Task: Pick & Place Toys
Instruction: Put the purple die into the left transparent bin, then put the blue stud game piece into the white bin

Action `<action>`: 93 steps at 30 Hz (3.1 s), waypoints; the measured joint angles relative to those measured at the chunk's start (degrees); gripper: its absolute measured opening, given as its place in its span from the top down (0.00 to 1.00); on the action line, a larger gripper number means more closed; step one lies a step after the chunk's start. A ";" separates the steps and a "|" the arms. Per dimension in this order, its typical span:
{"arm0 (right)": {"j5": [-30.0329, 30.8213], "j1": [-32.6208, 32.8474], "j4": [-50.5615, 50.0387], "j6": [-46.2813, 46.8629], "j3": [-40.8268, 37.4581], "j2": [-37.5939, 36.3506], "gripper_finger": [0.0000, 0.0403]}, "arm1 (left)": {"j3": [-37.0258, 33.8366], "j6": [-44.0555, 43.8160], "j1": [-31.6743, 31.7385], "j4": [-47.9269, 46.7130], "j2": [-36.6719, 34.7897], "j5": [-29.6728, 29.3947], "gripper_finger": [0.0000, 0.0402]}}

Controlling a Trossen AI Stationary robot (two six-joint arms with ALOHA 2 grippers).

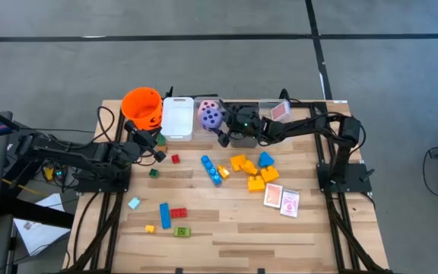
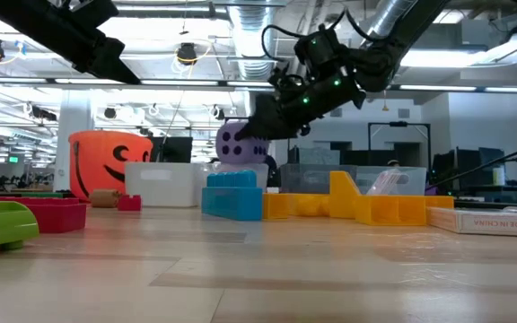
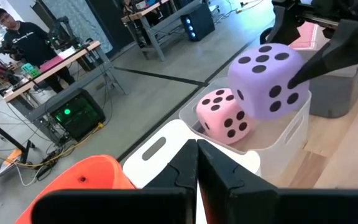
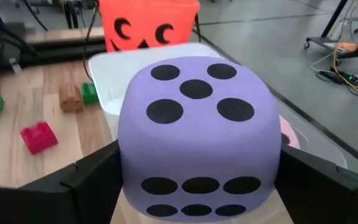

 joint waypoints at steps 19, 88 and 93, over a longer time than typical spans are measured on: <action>-4.20 -0.27 -1.01 -1.10 0.07 0.20 0.07 | 0.00 -0.11 -0.02 0.00 0.00 0.04 1.00; 10.34 17.94 -34.89 5.76 9.75 -1.83 0.01 | 0.06 -6.77 -0.17 8.58 1.32 34.36 1.00; 15.34 25.41 -40.27 20.22 9.68 -2.15 0.01 | 0.08 -7.65 -0.13 12.58 3.25 35.89 1.00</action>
